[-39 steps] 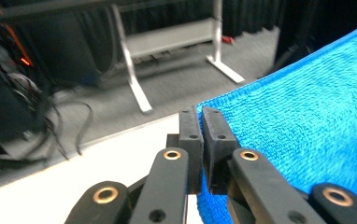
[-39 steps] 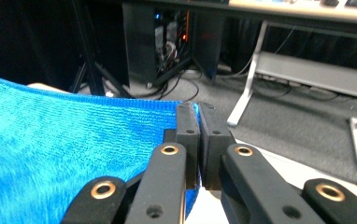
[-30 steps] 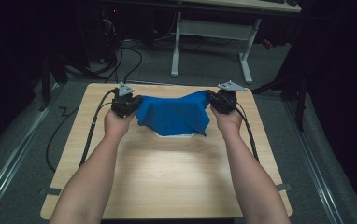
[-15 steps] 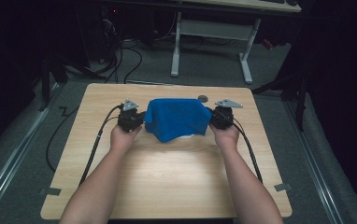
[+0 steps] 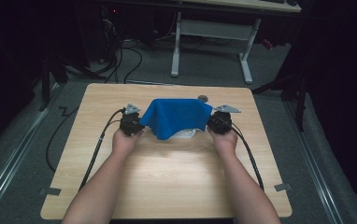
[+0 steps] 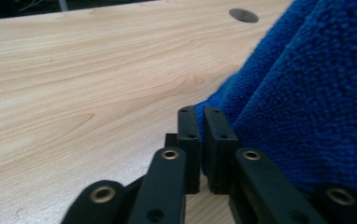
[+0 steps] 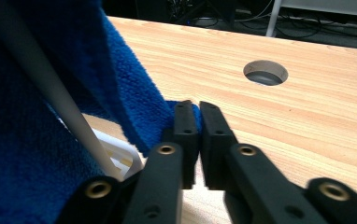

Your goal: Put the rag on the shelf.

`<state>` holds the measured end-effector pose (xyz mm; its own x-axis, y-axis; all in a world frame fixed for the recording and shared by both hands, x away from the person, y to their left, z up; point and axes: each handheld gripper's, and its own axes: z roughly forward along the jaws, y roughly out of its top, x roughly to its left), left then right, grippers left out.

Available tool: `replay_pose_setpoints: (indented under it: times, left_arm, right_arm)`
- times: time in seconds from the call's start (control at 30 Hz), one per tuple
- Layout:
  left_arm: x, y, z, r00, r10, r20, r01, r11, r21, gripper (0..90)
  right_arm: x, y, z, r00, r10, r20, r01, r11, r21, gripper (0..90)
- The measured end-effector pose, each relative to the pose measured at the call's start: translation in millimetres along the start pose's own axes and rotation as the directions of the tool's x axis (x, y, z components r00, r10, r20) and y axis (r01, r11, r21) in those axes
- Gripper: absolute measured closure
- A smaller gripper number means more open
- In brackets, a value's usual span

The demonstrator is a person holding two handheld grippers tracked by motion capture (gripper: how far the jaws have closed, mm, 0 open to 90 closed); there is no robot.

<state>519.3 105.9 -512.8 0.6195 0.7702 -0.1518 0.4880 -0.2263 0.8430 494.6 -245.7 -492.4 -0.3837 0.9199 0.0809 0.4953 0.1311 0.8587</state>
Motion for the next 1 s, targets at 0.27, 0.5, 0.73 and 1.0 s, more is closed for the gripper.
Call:
replay_pose_setpoints:
  times: [0.27, 0.5, 0.73, 1.0]
  left_arm:
    - [4.0, 8.4, -19.4, 0.9989, -0.011, -0.045, 0.009, 0.9986, -0.053, 59.2]
    - [9.6, 15.3, -43.5, 0.9945, -0.001, -0.105, -0.006, 0.9972, -0.075, 57.3]
    - [14.1, 19.4, -69.0, 0.9888, -0.006, -0.149, -0.009, 0.9953, -0.097, 54.3]
    - [11.5, 14.3, -81.7, 0.9878, -0.001, -0.156, -0.015, 0.9952, -0.097, 52.1]
  right_arm:
    - [-1.3, 8.7, -8.6, 0.9998, 0.017, 0.001, -0.017, 0.999, -0.033, 66.7]
    - [-1.2, 24.0, -26.9, 0.9998, -0.014, 0.015, 0.016, 0.996, -0.084, 59.0]
    - [-0.8, 36.1, -45.0, 0.9988, -0.036, 0.032, 0.039, 0.992, -0.119, 55.6]
    - [-0.1, 38.0, -58.9, 0.9976, -0.051, 0.046, 0.056, 0.991, -0.118, 54.6]
